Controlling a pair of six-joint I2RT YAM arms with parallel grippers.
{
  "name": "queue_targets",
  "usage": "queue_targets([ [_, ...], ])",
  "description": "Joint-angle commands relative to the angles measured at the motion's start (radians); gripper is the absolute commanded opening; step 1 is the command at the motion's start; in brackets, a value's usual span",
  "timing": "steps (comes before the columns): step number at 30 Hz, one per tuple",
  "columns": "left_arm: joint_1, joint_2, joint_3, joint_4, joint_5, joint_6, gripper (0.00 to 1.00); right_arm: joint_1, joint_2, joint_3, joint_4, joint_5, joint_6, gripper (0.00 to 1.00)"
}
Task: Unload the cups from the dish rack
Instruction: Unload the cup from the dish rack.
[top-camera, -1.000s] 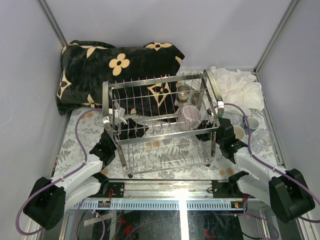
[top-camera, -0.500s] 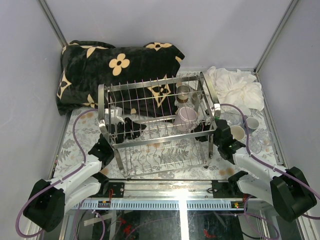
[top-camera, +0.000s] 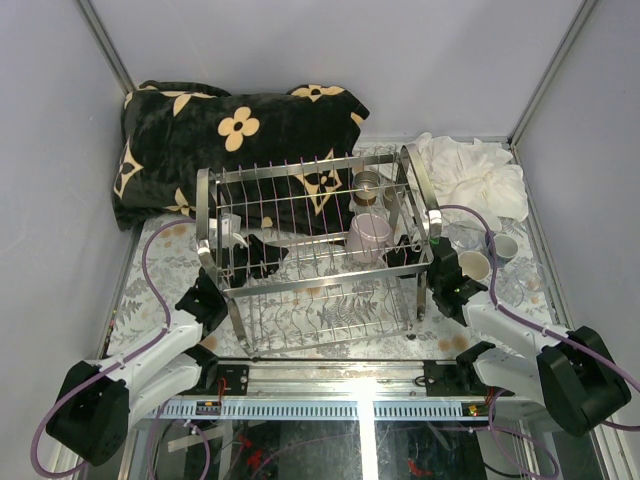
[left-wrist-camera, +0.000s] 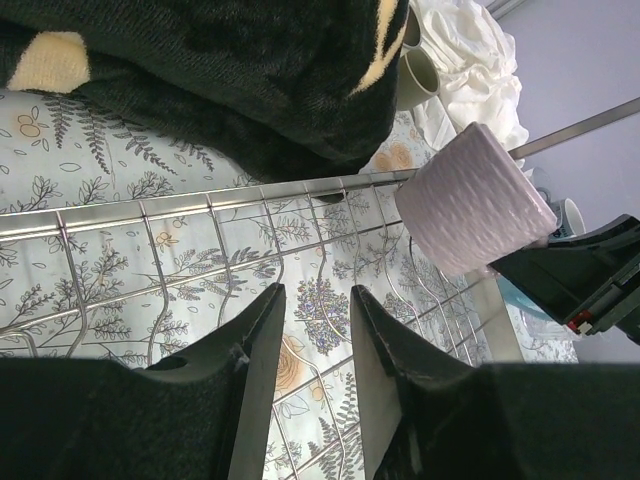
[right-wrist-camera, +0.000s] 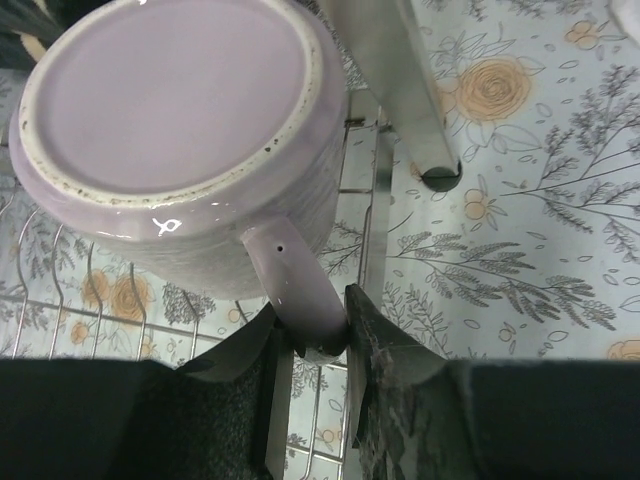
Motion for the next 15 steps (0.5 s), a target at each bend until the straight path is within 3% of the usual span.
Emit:
queue_targets([
  [1, -0.025, 0.013, 0.021, 0.015, -0.021, 0.008, 0.32, 0.107, 0.007, 0.051, -0.039, 0.133, -0.020, 0.08],
  [8, -0.025, 0.015, 0.022, 0.018, -0.012, 0.006, 0.33, 0.105, 0.002, 0.068, -0.050, 0.126, -0.073, 0.13],
  [15, -0.024, 0.009, 0.019, 0.016, -0.014, 0.009, 0.33, 0.105, 0.004, 0.070, -0.041, -0.021, -0.109, 0.17],
])
